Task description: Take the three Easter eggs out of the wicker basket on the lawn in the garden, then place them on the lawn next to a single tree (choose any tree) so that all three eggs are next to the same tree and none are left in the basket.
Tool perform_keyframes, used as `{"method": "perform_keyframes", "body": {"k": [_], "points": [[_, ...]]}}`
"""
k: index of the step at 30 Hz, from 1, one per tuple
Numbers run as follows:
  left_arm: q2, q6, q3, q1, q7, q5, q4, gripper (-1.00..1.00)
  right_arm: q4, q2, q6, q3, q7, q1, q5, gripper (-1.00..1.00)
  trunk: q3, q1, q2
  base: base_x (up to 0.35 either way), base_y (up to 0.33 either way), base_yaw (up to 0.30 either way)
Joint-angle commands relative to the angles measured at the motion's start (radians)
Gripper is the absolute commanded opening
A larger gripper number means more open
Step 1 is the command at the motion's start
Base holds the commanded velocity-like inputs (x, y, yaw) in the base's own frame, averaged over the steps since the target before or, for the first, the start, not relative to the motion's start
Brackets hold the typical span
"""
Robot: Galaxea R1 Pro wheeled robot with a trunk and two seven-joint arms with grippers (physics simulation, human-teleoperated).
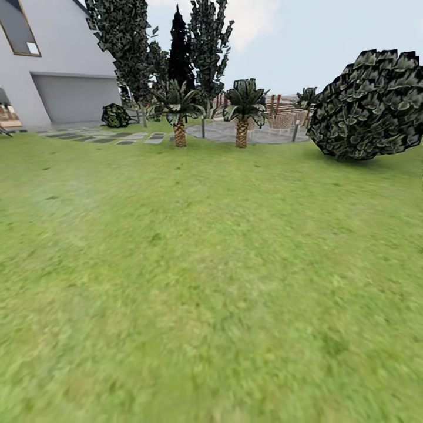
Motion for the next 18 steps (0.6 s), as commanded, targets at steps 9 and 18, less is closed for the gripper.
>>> {"method": "perform_keyframes", "body": {"k": [9, 18], "points": [[0.000, 0.000, 0.000, 0.000, -0.001, 0.001, 0.000, 1.00, 0.001, 0.000, -0.003, 0.002, 0.000, -0.001, 0.000, 1.00, -0.001, 0.001, 0.000, 0.343, 0.000, -0.003], [0.000, 0.000, 0.000, 0.000, -0.001, 0.001, 0.000, 1.00, 0.002, 0.000, -0.003, 0.002, 0.000, -0.001, 0.001, 1.00, -0.001, 0.001, 0.000, 0.343, 0.000, 0.000]]}}
